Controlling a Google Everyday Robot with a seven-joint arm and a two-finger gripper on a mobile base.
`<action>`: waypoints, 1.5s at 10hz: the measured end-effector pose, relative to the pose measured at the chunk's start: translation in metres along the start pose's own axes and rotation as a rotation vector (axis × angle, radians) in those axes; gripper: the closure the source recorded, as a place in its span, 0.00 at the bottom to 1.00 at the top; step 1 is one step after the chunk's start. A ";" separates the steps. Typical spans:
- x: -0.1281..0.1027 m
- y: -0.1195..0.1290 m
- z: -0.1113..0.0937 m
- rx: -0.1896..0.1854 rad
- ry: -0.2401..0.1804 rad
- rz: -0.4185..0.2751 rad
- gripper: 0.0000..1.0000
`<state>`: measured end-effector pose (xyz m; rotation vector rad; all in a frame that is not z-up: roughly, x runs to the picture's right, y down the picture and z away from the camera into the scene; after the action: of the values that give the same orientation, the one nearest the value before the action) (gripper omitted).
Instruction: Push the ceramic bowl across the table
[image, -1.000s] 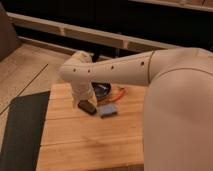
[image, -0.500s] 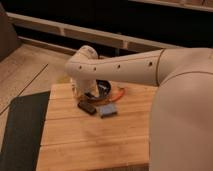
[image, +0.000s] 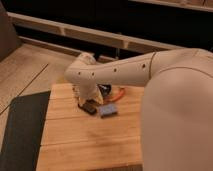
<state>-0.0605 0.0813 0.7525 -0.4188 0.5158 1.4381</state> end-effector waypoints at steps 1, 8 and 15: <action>0.000 -0.008 0.017 0.024 0.030 0.021 0.35; -0.041 -0.010 0.072 -0.116 0.044 0.056 0.35; -0.032 -0.019 0.080 -0.013 0.050 0.033 0.35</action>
<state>-0.0368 0.0984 0.8360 -0.4597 0.5562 1.4664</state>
